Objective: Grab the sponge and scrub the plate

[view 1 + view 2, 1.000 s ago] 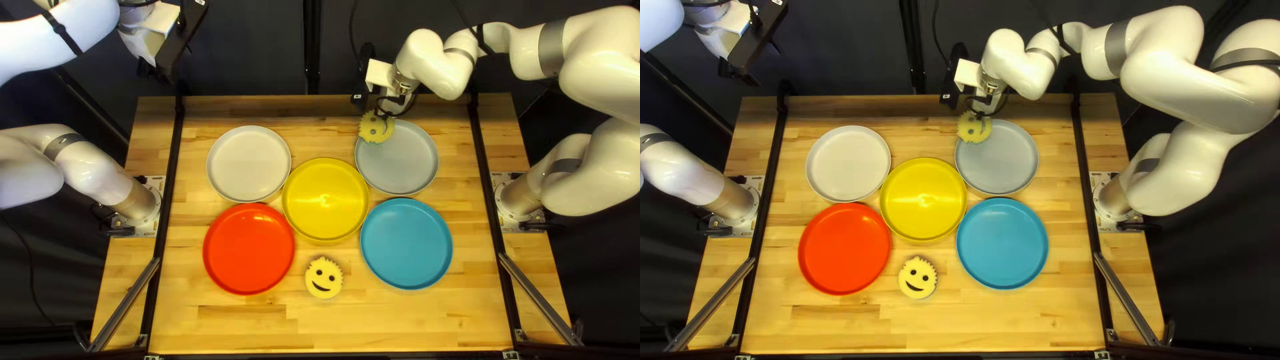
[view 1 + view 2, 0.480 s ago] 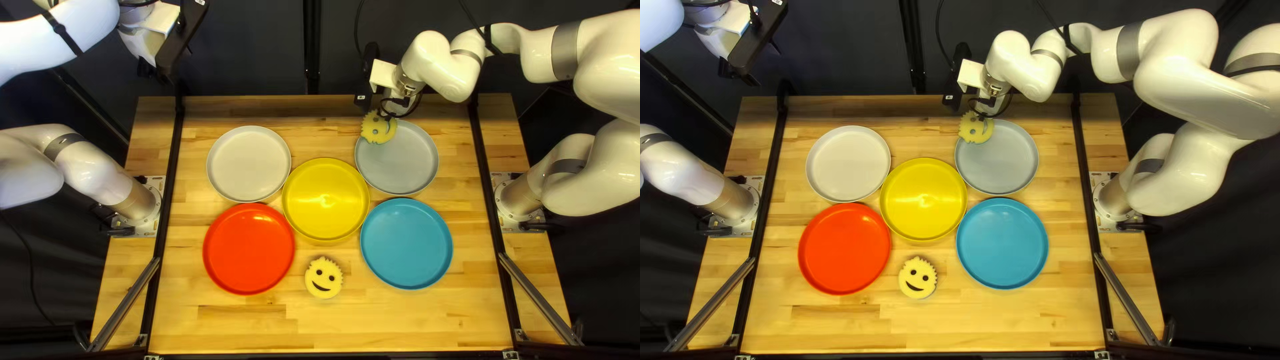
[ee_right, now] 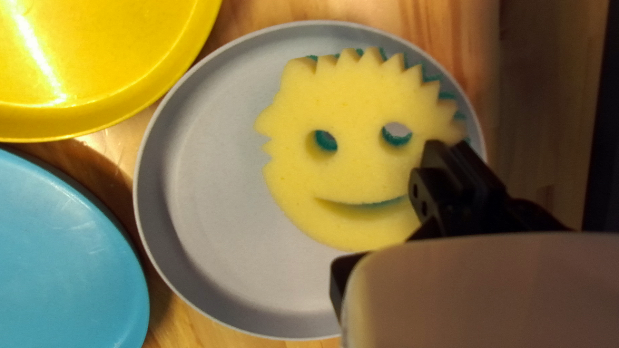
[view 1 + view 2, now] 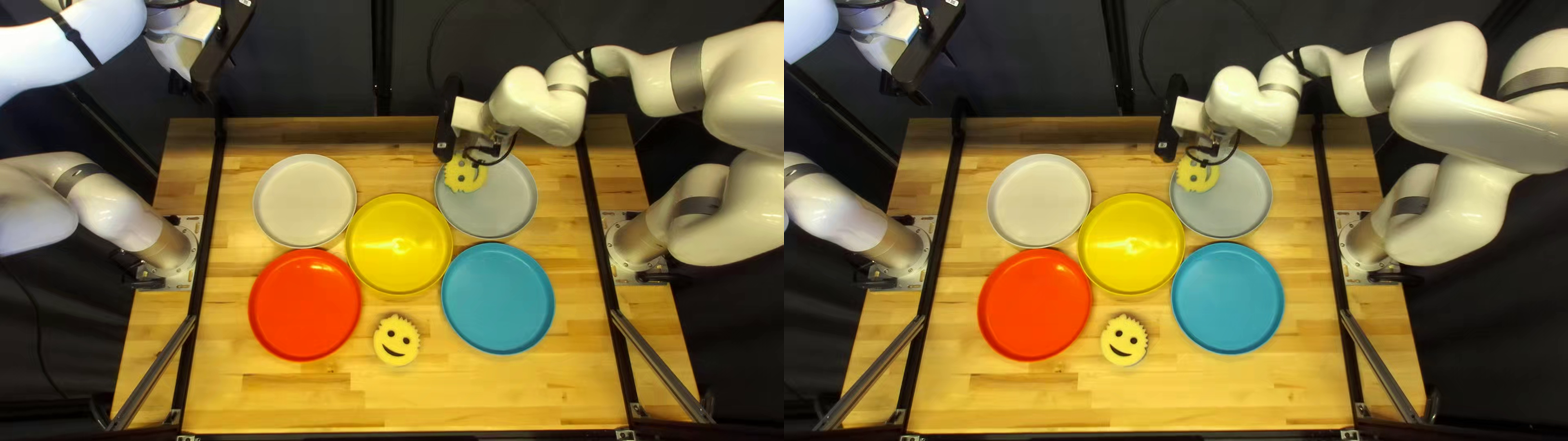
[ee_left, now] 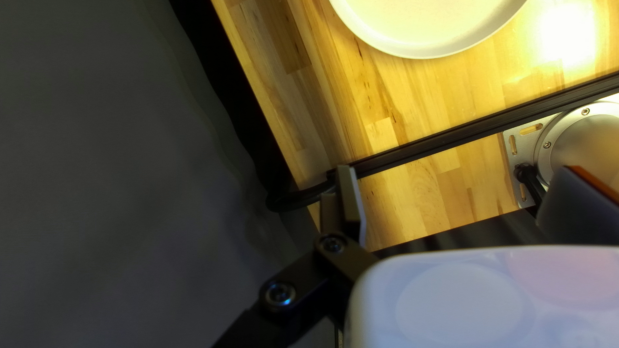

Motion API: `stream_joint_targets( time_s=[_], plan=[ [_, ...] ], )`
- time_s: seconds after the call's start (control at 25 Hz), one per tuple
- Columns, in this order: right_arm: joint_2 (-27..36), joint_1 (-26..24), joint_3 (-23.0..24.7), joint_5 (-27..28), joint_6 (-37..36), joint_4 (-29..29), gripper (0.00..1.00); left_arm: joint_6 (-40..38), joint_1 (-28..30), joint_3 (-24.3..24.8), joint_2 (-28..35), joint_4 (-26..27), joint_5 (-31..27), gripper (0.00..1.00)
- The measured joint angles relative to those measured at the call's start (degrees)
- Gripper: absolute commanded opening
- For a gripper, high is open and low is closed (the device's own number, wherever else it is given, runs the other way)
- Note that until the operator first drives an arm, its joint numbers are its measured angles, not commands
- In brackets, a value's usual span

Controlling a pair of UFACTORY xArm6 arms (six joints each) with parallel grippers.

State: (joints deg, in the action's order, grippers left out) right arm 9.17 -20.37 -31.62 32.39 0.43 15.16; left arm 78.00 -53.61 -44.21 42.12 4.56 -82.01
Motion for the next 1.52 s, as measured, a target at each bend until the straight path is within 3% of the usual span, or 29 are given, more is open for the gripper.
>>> stream_joint_targets(
  time_s=[0.36,1.16,1.52],
  plan=[
    [-1.5,4.4,1.0,-0.5,4.5,2.6,0.00,0.0,0.0,0.0,0.0,0.0,0.0,1.00],
    [-9.3,-4.2,-6.5,0.5,-5.3,-0.8,0.00,0.0,0.0,0.0,0.0,0.0,0.0,1.00],
    [-7.7,-0.9,-4.6,0.9,-1.6,0.7,0.00,0.0,0.0,0.0,0.0,0.0,0.0,1.00]
  ],
)
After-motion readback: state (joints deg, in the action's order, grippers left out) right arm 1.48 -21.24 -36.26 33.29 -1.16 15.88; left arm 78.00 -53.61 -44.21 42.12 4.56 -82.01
